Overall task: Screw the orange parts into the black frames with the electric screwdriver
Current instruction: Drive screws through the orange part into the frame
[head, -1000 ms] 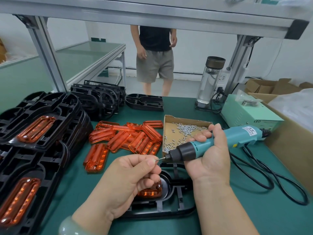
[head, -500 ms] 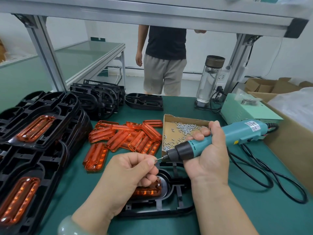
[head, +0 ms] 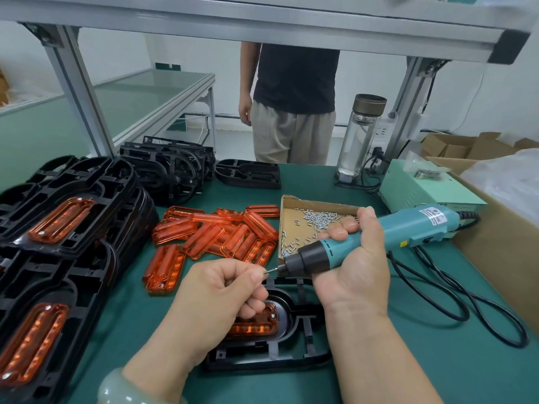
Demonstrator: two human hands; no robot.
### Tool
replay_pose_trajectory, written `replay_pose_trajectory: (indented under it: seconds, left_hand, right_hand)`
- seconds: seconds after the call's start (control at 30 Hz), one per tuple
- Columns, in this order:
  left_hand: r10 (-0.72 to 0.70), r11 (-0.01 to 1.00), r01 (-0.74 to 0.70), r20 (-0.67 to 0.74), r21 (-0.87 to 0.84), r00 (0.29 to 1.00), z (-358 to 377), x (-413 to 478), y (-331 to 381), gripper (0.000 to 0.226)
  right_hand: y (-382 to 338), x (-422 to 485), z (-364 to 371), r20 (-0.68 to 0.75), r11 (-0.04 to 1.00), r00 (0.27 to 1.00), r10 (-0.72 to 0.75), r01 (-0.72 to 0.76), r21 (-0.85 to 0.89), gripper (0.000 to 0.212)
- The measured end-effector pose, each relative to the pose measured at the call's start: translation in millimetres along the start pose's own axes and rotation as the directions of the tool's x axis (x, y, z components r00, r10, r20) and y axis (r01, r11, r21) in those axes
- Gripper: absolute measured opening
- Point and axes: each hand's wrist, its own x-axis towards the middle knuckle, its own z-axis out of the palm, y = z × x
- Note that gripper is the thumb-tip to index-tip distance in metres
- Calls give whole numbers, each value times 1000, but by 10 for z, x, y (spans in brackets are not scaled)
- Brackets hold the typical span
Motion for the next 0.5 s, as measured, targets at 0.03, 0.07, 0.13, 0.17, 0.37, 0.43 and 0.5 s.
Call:
replay_pose_trajectory:
  seconds: [0.03,0.07,0.13,0.17,0.37,0.43,0.5]
  left_hand:
    - [-2,1000,2,-1,0,1000,5,3,4,22]
    - [-2,1000,2,-3,1,1000,9,4,6,23]
    - [4,1000,-4,-4,11,1000,14,6,11,24]
    - [9,1000,-9,-5,17,1000,13,6,15,24]
    - [41,998,-40,-31,58,999,18,-10,14,23]
    - [54,995,-51,-37,81,998,25,-12,11,24]
    - [63,994,-58,-44,89,997,29,-9,16,25]
  right_hand:
    - [4,0,3,-2,1000,1000,-1,1,0,19]
    - [5,-4,2,-2,1000,1000,-2,2,0,19]
    - [5,-12,0,-1,1000,1000,-5,5,1,18]
    - [3,-16,-3,0,1000,1000,-7,7,2,19]
    - [3,-27,8,-3,1000,1000,-15,15,3,21]
    - [2,-30,12,-6,1000,1000,-14,14,8,21]
    - [1,-33,12,-12,1000,1000,-14,14,8,22]
